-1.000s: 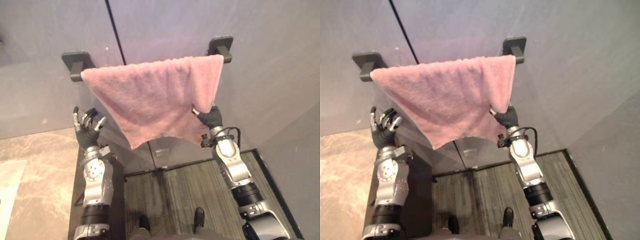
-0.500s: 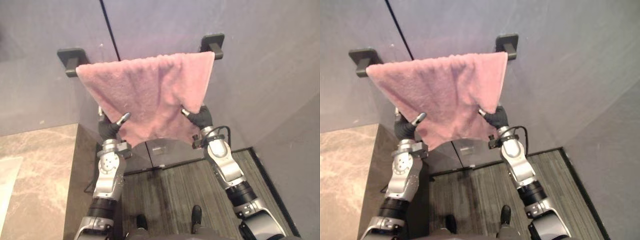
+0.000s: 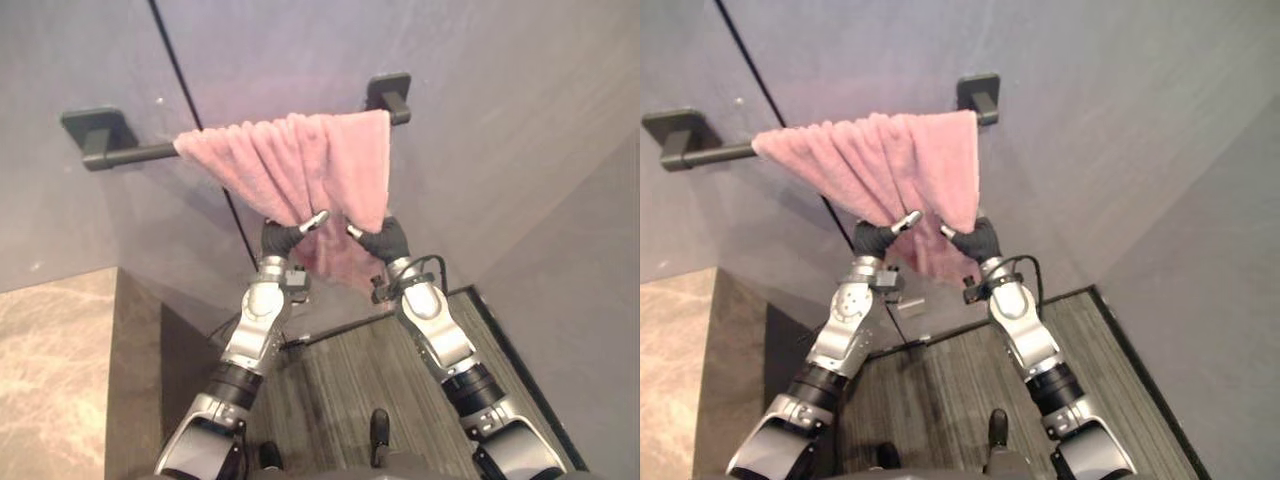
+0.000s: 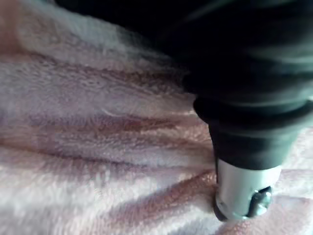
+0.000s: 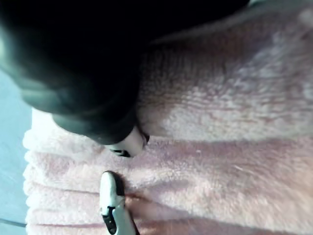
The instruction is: Organize washtable
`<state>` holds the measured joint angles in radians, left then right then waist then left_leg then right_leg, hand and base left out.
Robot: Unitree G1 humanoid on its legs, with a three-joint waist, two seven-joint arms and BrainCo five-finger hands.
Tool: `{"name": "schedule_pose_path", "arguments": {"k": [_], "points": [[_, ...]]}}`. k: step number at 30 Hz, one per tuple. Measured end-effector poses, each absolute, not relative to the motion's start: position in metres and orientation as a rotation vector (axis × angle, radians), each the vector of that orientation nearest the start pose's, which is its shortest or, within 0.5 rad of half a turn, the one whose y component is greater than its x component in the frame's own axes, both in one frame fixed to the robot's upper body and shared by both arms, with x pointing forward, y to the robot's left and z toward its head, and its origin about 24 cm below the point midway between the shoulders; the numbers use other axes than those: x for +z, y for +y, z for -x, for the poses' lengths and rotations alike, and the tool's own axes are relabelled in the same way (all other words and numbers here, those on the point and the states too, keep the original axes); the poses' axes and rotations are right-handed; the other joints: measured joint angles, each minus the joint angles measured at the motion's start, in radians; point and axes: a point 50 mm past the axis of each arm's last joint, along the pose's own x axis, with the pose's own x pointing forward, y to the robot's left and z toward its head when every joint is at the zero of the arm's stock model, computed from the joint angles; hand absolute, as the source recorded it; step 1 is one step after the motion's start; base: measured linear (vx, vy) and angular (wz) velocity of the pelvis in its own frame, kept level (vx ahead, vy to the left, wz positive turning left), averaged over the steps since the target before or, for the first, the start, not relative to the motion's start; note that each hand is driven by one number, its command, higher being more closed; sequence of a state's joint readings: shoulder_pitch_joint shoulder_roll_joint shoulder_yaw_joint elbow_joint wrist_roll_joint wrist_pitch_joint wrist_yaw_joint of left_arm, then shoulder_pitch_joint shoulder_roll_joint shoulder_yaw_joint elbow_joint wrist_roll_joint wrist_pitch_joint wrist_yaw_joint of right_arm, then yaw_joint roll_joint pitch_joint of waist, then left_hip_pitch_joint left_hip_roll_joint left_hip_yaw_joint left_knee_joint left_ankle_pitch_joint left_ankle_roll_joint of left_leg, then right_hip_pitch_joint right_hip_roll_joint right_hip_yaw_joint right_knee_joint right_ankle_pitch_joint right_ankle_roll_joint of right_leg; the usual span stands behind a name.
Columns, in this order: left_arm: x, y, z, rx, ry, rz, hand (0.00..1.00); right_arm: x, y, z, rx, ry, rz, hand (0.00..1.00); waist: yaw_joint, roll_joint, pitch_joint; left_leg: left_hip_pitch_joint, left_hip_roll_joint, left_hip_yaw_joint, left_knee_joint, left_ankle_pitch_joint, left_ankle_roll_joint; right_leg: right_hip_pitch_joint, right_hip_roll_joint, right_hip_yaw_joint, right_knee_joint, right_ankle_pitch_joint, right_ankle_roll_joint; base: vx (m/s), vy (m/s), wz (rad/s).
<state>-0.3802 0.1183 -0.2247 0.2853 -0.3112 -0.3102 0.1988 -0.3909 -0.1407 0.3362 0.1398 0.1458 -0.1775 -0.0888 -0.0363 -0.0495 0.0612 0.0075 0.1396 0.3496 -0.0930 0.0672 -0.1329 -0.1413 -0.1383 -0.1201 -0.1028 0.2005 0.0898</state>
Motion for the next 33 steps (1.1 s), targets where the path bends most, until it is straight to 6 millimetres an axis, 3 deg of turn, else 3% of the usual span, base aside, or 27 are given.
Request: {"name": "schedule_pose_path", "arguments": {"k": [5,13,18,29,30,31,32,33], "points": [[0.100,0.114,-0.314,-0.060,-0.321,0.193,1.00,0.119,-0.075,-0.303,0.331,-0.363,0.038,1.00,0.001,0.000,0.000,0.006,0.000,-0.001,0.000,0.000,0.000,0.008,-0.001,0.001,0.000,0.002,0.000,-0.03,0.009,0.01],[0.099,0.140,-0.311,0.051,-0.332,0.225,1.00,0.118,-0.081,-0.305,0.311,-0.360,0.058,1.00,0.004,0.004,-0.002,0.009,0.001,-0.005,0.000,0.000,0.000,0.013,-0.001,-0.005,-0.001,0.003,0.000,-0.03,0.006,0.02],[0.100,0.145,-0.308,0.054,-0.347,0.208,1.00,0.113,-0.082,-0.306,0.308,-0.346,0.079,1.00,0.022,0.018,-0.011,0.010,-0.001,-0.006,0.000,0.000,0.000,0.015,-0.001,-0.006,0.000,0.003,0.000,0.00,0.000,0.00],[0.101,0.151,-0.308,0.086,-0.355,0.203,1.00,0.113,-0.078,-0.307,0.319,-0.342,0.062,1.00,0.024,0.024,-0.014,0.024,0.000,-0.016,-0.004,-0.002,0.001,0.033,-0.001,-0.011,0.000,-0.010,0.014,-0.03,0.004,0.01],[0.101,0.150,-0.308,0.086,-0.352,0.205,0.00,0.113,-0.078,-0.307,0.314,-0.344,0.059,1.00,0.025,0.025,-0.013,0.024,0.000,-0.016,-0.007,-0.003,0.000,0.033,0.000,-0.011,0.000,-0.012,0.015,-0.04,0.000,0.01],[0.100,0.149,-0.308,0.087,-0.347,0.210,0.00,0.113,-0.079,-0.307,0.309,-0.345,0.062,1.00,0.025,0.026,-0.012,0.024,-0.001,-0.016,-0.007,-0.005,-0.004,0.033,0.000,-0.011,0.000,-0.012,0.015,0.00,0.000,0.00],[0.100,0.150,-0.308,0.091,-0.344,0.211,0.00,0.113,-0.080,-0.307,0.306,-0.345,0.065,0.00,0.025,0.027,-0.012,0.024,-0.001,-0.016,-0.007,-0.005,-0.004,0.032,0.000,-0.011,0.000,-0.012,0.015,0.00,0.000,0.00],[0.099,0.153,-0.309,0.101,-0.339,0.211,0.00,0.113,-0.082,-0.308,0.298,-0.345,0.068,0.00,0.025,0.028,-0.011,0.024,-0.001,-0.016,-0.007,-0.005,-0.004,0.032,0.000,-0.011,0.000,-0.012,0.015,0.00,0.000,0.00]]}}
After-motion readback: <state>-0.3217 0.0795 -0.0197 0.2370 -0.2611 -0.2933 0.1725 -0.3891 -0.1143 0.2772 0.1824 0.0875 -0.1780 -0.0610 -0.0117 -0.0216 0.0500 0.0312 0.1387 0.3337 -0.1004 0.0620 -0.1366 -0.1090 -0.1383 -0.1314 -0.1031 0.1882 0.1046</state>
